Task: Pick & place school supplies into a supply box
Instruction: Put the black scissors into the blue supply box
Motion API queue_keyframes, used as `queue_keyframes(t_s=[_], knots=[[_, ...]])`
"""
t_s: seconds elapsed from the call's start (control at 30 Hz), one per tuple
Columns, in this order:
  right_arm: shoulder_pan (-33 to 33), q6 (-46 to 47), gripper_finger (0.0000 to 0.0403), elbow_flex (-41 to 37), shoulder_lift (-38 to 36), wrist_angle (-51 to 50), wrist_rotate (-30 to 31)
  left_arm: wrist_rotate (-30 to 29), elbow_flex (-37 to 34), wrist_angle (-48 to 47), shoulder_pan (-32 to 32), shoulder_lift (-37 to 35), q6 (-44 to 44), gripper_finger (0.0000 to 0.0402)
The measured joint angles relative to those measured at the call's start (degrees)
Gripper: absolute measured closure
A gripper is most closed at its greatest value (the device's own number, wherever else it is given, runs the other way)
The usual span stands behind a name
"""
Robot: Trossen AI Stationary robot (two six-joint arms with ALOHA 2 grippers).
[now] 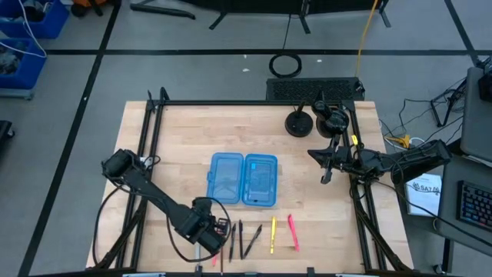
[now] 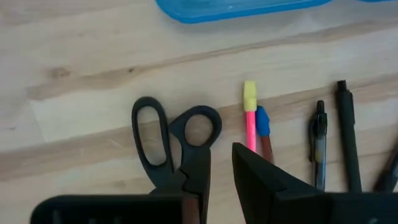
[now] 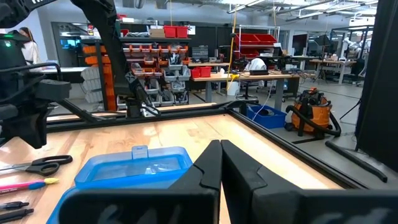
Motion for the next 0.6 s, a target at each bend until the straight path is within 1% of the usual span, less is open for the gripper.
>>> queue_keyframes(t_s=[0.1,0.23,0.37,0.6], knots=[[0.0,0.0,0.0403,0.0,0.0,0.0,0.0,0.91,-0.13,0.31,0.46,0.49,1.19,0.0326],[0.0,0.15,0.0403,0.0,0.0,0.0,0.0,1.35,-0.17,0.86,0.19,1.97,2.53,0.0306],[0.0,0.57,0.0403,0.01,0.07,-0.04,-0.02,4.2,-0.19,0.29,-0.22,3.29,3.26,0.0271],[-0.02,0.6,0.0403,0.0,0.24,-0.02,-0.02,4.33,-0.19,-1.14,0.02,4.25,3.99,0.0199]])
